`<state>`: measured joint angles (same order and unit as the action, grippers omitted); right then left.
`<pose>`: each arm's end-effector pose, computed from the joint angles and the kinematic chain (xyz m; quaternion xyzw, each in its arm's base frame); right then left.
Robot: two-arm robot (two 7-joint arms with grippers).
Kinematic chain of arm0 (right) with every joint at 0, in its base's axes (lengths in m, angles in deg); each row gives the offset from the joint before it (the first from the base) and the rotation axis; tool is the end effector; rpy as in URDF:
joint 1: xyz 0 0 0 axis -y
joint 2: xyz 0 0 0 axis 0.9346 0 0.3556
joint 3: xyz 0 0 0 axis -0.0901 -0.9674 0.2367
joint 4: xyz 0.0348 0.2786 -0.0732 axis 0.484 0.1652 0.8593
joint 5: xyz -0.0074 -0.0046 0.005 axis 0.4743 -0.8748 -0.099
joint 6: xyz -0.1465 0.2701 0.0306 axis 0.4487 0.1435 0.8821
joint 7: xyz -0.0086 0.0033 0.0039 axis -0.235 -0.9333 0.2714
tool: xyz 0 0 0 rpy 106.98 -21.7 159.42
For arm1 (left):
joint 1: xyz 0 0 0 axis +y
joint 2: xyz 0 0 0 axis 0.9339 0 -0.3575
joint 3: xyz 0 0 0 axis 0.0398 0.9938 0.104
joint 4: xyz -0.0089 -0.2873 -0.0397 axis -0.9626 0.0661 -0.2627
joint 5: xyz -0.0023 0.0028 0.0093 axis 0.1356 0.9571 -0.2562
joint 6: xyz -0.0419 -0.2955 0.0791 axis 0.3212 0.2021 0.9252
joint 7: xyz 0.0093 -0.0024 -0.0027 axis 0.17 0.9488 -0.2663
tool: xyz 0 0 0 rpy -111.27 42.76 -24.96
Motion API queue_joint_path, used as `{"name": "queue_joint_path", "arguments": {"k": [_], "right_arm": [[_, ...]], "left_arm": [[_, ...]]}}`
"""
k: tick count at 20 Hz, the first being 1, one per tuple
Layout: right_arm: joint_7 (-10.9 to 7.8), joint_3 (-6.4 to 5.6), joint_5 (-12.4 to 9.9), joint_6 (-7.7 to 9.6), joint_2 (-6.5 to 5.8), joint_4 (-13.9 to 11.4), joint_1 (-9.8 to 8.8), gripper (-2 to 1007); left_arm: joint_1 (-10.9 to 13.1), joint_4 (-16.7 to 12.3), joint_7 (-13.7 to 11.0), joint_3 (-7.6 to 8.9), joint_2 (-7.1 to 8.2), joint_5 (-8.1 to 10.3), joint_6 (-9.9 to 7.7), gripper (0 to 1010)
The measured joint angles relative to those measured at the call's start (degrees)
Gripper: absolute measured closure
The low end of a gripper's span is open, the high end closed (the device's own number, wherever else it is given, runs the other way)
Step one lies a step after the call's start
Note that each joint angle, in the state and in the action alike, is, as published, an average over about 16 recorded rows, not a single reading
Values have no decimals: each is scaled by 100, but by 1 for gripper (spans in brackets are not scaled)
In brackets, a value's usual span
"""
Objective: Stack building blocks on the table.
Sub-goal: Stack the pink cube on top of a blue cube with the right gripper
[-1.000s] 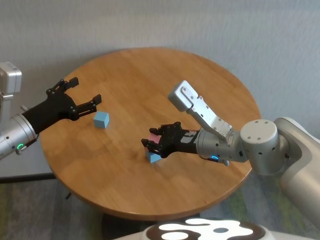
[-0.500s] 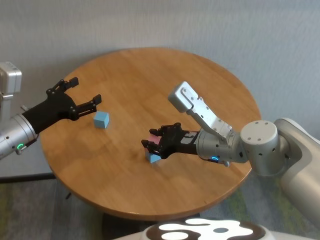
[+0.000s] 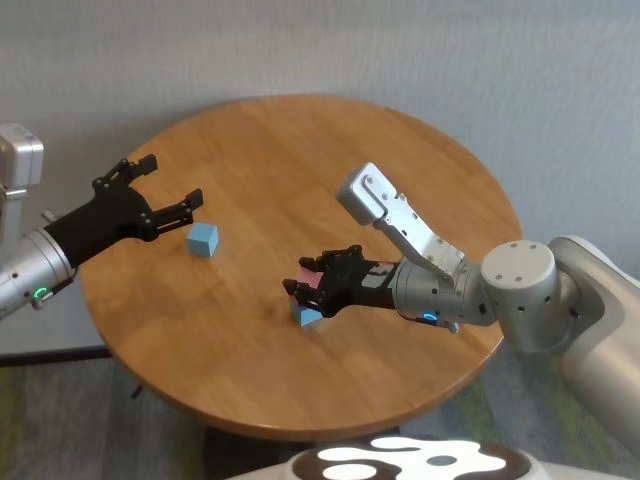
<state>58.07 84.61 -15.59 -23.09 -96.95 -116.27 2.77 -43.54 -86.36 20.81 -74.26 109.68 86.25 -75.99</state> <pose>0.4028 0.0344 -0.2752 -0.2440 0.0402 -0.2927 0.9237 0.4217 0.0979 -0.2949 0.0083 -0.0322 0.3668 0.9297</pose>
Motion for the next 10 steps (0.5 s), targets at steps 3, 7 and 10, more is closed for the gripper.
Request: {"name": "queue_joint_path", "arguments": {"k": [3,7,10], "right_arm": [[2,-1,0,1,0,-1,0,567],[3,-1,0,3,-1,-2,1,469],[4,-2,0,4,-1,-3,1,371]], "left_arm": [[0,0,0,0,0,0,0,10],[0,0,0,0,0,0,0,10],[0,0,0,0,0,0,0,10]]}}
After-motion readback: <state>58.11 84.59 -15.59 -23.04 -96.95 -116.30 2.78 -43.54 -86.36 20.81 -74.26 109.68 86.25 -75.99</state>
